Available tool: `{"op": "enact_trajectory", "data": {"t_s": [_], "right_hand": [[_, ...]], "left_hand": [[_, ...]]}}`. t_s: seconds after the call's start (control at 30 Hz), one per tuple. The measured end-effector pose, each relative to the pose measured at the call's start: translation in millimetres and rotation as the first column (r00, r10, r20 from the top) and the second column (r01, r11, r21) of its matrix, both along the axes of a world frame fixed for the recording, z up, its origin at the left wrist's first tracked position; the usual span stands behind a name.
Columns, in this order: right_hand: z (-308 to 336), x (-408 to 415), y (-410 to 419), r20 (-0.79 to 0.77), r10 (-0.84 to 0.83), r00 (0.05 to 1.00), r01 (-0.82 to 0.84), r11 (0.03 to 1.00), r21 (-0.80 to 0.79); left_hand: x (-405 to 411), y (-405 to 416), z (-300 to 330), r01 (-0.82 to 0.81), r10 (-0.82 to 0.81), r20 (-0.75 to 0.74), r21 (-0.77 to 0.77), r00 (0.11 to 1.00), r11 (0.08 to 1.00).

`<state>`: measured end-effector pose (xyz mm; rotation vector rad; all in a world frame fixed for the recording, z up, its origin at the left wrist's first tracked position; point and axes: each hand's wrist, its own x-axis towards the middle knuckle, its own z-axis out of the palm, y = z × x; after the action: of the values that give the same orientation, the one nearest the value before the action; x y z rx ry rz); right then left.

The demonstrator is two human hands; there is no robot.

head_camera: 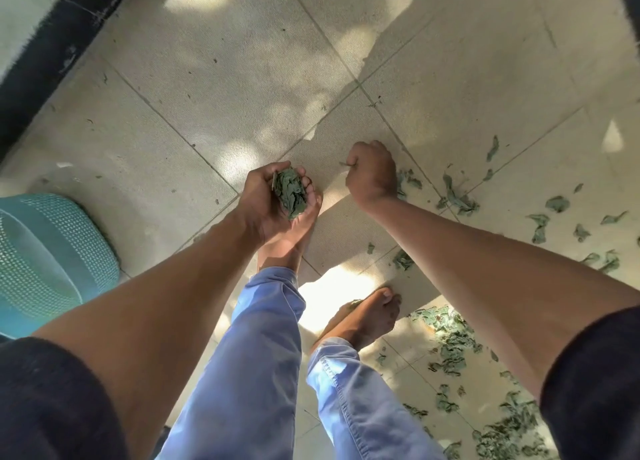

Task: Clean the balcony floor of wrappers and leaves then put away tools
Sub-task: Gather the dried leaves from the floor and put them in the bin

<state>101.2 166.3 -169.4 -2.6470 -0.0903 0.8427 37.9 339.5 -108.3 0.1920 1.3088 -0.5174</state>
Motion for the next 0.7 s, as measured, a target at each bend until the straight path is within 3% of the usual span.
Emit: {"op": "enact_trajectory", "data": {"t_s": [0.13, 0.27, 0.37, 0.47, 0.57, 0.63, 0.7], "right_hand": [[32, 2, -7, -0.182, -0.383, 0.905, 0.415, 0.89, 0.188], [114, -12, -6, -0.258, -0.471, 0.844, 0.537, 0.728, 0.426], [172, -37, 0, -0.204, -0.417, 0.886, 0.462, 0.744, 0.483], [200, -64, 5, -0.054, -0.249, 0.967, 0.247, 0.864, 0.438], [228, -87, 7, 0.082, -0.032, 0.996, 0.001, 0.934, 0.357], [251, -101, 10, 0.16, 0.092, 0.983, -0.144, 0.924, 0.355], [274, -114, 15, 0.218, 0.189, 0.958, -0.263, 0.883, 0.389]], "left_hand": [[-4, -7, 3, 0.01, -0.01, -0.001, 0.007, 1.0, 1.0], [-12, -26, 9, -0.022, 0.022, 0.003, 0.044, 1.0, 0.999], [-21, -41, 30, 0.058, -0.06, 0.071, 0.029, 0.996, 0.998], [-32, -62, 67, 0.109, -0.114, 0.137, 0.043, 0.984, 0.993], [-55, -69, 88, -0.014, -0.004, 0.169, 0.108, 0.986, 0.994], [-69, -65, 98, -0.146, 0.13, 0.16, 0.088, 0.978, 0.985], [-76, -60, 126, -0.256, 0.224, 0.189, 0.164, 0.956, 0.953]]}}
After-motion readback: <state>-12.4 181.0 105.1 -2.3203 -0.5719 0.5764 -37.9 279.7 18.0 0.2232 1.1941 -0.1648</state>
